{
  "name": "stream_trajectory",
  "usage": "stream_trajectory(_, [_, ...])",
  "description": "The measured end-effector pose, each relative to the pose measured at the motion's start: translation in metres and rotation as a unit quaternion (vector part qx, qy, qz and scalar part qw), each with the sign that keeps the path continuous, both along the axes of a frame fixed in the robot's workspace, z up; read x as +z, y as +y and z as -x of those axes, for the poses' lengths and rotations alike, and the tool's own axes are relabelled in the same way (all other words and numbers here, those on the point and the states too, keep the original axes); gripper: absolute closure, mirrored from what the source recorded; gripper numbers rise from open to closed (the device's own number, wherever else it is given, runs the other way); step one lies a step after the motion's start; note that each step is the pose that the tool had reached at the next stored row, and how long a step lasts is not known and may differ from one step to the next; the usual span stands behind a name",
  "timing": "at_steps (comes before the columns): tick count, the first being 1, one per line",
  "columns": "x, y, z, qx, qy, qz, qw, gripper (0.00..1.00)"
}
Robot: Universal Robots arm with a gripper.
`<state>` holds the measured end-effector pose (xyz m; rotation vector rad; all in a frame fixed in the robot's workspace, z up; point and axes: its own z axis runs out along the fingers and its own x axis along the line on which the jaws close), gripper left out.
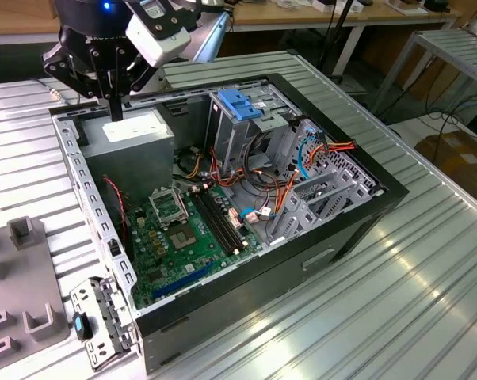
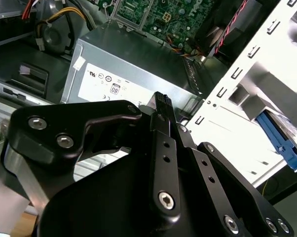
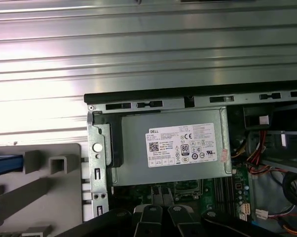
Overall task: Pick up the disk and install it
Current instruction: 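Reach for the disk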
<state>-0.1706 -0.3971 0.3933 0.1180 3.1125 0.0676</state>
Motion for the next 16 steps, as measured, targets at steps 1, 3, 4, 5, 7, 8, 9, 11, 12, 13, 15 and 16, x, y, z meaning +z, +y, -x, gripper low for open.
stream_trajectory(1, [0.0,0.0,0.0007,0.0,0.0,0.0,1.0,0.89])
stream_trajectory(3, [0.0,0.0002,0.0023,0.0,0.0,0.0,1.0,0.89])
stream_trajectory(4, [0.0,0.0002,0.003,0.0,0.0,0.0,1.0,0.89])
stream_trajectory(5, [0.0,0.0003,0.0035,0.0,0.0,0.0,1.0,0.89])
stream_trajectory(7, [0.0,0.0004,0.0051,0.0,0.0,0.0,1.0,0.89])
stream_trajectory(8, [0.0,0.0004,0.0057,0.0,0.0,0.0,1.0,0.89])
stream_trajectory(9, [0.0,0.0004,0.0065,0.0,0.0,0.0,1.0,0.89])
stream_trajectory(11, [0.0,0.0005,0.0081,0.0,0.0,0.0,1.0,0.89])
stream_trajectory(12, [0.0,0.0005,0.0089,0.0,0.0,0.0,1.0,0.89])
stream_trajectory(13, [0.0,0.0006,0.0103,0.0,0.0,0.0,1.0,0.89])
stream_trajectory(15, [0.0,0.0007,0.0133,0.0,0.0,0.0,1.0,0.89])
stream_trajectory(16, [0.0,0.0008,0.0144,0.0,0.0,0.0,1.0,0.89])
